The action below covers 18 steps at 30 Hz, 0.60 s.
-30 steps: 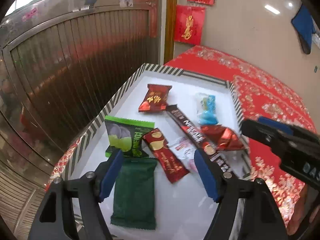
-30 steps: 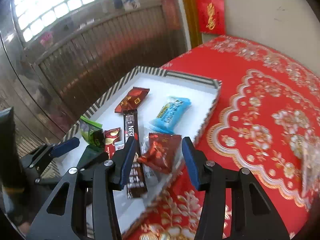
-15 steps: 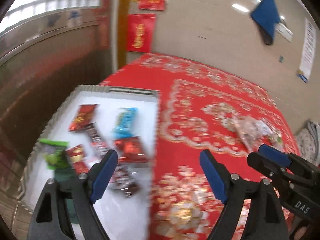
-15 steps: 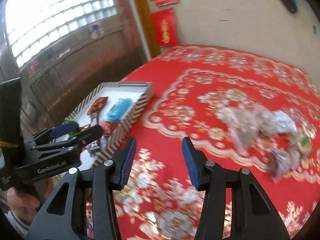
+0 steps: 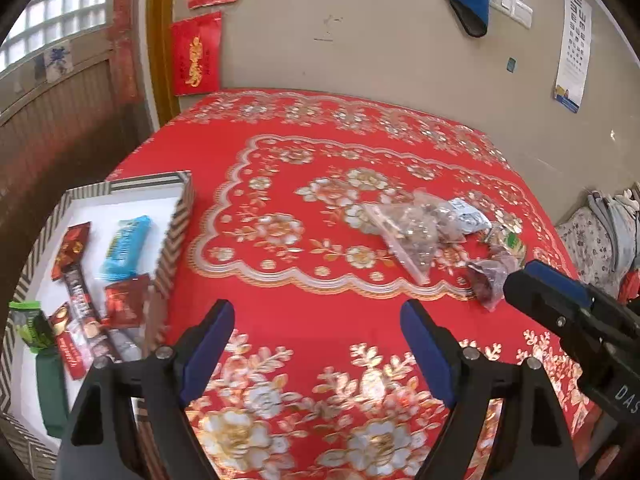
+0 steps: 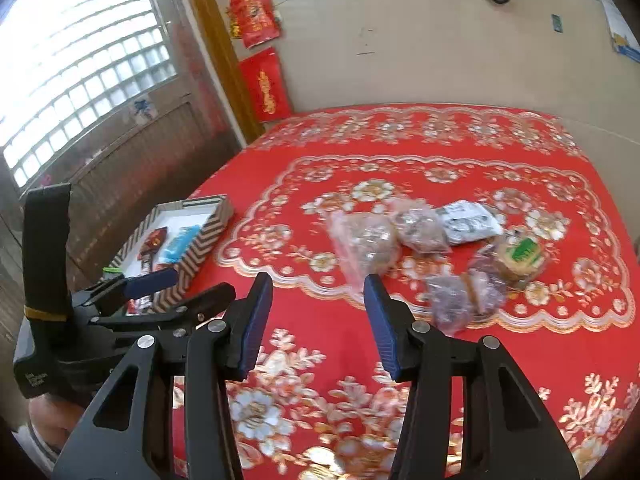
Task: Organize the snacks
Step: 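Move both tools back toward the clear nut bags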
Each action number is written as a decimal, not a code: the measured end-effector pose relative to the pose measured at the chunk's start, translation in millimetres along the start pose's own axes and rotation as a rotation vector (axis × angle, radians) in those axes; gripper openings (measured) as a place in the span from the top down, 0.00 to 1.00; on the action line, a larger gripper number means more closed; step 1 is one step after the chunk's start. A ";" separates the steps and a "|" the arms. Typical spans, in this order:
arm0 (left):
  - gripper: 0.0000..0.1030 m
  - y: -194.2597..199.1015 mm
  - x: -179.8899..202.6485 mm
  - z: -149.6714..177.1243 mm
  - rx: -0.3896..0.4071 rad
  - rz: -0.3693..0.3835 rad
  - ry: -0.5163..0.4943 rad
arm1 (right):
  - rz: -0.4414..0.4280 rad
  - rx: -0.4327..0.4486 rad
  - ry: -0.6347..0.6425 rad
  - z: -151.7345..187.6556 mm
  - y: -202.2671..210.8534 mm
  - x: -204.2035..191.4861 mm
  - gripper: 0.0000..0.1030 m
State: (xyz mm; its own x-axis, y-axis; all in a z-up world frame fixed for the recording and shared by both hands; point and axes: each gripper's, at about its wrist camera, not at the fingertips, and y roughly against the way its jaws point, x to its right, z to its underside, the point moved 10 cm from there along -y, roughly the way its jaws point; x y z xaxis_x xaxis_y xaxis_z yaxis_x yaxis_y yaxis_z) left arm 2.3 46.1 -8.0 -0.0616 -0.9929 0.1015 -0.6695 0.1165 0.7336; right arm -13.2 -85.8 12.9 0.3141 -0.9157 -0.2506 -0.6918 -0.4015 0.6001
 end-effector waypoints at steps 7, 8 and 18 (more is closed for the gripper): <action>0.14 -17.9 22.8 -5.1 -0.046 0.003 -0.021 | 0.041 0.001 -0.071 4.6 5.3 49.4 0.54; 0.13 -21.1 25.4 -6.1 -0.051 0.005 -0.020 | 0.049 -0.002 -0.081 5.2 5.0 56.8 0.54; 0.12 -53.7 49.1 -16.1 -0.100 -0.002 -0.014 | 0.093 -0.029 -0.124 9.7 2.0 96.8 0.54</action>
State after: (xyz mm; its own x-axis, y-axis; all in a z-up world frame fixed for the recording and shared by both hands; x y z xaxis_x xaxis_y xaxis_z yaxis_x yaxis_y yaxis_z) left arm 47.1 -8.6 -31.6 -0.0710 -0.9933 0.0908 -0.5925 0.1152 0.7973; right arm 9.5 -175.4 -17.5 0.1656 -0.9446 -0.2834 -0.6943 -0.3157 0.6467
